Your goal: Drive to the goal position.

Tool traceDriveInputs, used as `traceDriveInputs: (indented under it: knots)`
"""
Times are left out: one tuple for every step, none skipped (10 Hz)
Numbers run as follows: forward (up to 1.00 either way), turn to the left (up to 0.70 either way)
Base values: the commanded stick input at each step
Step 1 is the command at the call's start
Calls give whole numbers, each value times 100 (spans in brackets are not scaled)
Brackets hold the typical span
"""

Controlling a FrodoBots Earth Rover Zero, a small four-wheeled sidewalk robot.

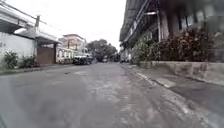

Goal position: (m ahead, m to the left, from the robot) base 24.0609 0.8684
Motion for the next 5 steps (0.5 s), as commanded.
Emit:
traceDriveInputs:
  knots:
    - [100, 0]
    - [100, 0]
    - [100, 0]
    - [100, 0]
    - [100, 0]
